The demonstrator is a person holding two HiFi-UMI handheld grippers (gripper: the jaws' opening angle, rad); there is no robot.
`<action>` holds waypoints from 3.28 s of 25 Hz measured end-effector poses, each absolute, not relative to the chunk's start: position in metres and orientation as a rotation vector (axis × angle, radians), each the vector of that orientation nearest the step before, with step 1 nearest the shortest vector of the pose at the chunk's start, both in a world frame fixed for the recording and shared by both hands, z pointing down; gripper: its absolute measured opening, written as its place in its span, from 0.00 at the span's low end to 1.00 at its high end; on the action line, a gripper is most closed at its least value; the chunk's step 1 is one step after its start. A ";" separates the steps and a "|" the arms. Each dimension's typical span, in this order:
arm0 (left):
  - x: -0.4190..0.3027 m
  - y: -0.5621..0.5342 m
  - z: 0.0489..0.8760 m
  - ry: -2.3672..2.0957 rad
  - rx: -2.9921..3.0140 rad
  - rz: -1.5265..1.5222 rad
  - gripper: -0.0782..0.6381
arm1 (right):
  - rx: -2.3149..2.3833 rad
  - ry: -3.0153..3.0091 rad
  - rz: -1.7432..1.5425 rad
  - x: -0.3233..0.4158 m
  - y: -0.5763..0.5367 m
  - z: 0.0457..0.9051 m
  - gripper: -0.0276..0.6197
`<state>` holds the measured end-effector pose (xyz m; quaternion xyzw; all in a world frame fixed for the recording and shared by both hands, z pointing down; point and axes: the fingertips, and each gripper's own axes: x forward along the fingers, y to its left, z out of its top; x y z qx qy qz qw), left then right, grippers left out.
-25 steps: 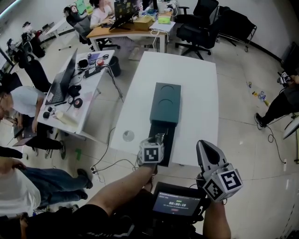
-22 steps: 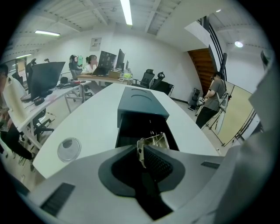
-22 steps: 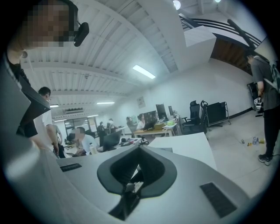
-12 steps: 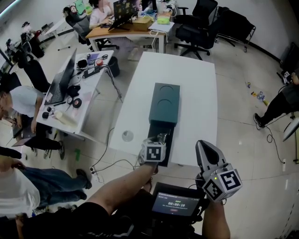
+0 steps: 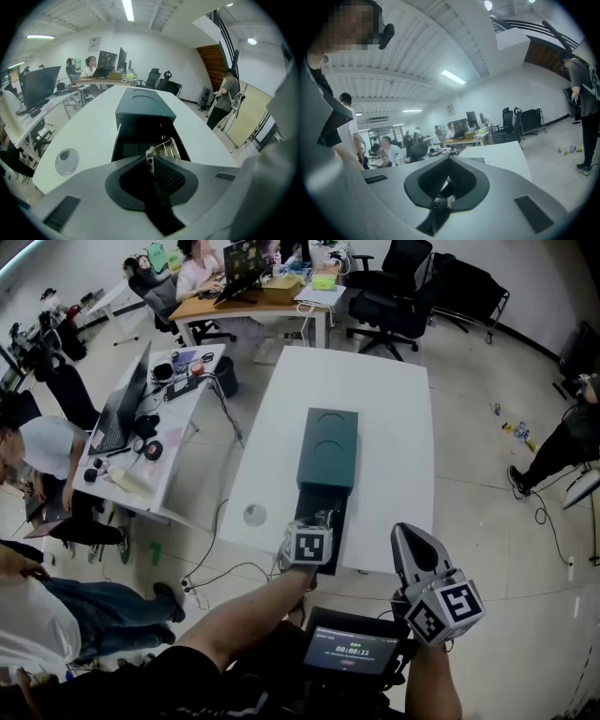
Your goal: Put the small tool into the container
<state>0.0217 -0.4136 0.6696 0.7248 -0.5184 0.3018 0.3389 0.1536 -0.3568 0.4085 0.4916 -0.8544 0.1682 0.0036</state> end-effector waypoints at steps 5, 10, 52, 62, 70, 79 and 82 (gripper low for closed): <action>0.020 -0.417 0.661 -1.361 1.913 0.853 0.22 | 1.543 -2.682 0.530 0.152 -0.352 0.407 0.07; 0.018 -0.419 0.667 -1.363 1.881 0.862 0.21 | 1.545 -2.683 0.531 0.151 -0.349 0.408 0.07; 0.013 -0.396 0.666 -1.329 1.935 1.047 0.21 | 1.508 -2.717 0.511 0.159 -0.314 0.392 0.07; 0.009 -0.384 0.658 -1.326 1.948 1.058 0.21 | 1.521 -2.716 0.503 0.163 -0.298 0.386 0.07; 0.011 -0.359 0.603 -1.330 2.048 0.737 0.21 | 1.562 -2.747 0.476 0.172 -0.283 0.368 0.07; 0.021 -0.344 0.502 -1.333 2.431 0.520 0.21 | 1.542 -2.782 0.431 0.174 -0.261 0.350 0.07; 0.025 -0.331 0.474 -1.322 2.515 0.450 0.21 | 1.539 -2.787 0.427 0.175 -0.252 0.348 0.07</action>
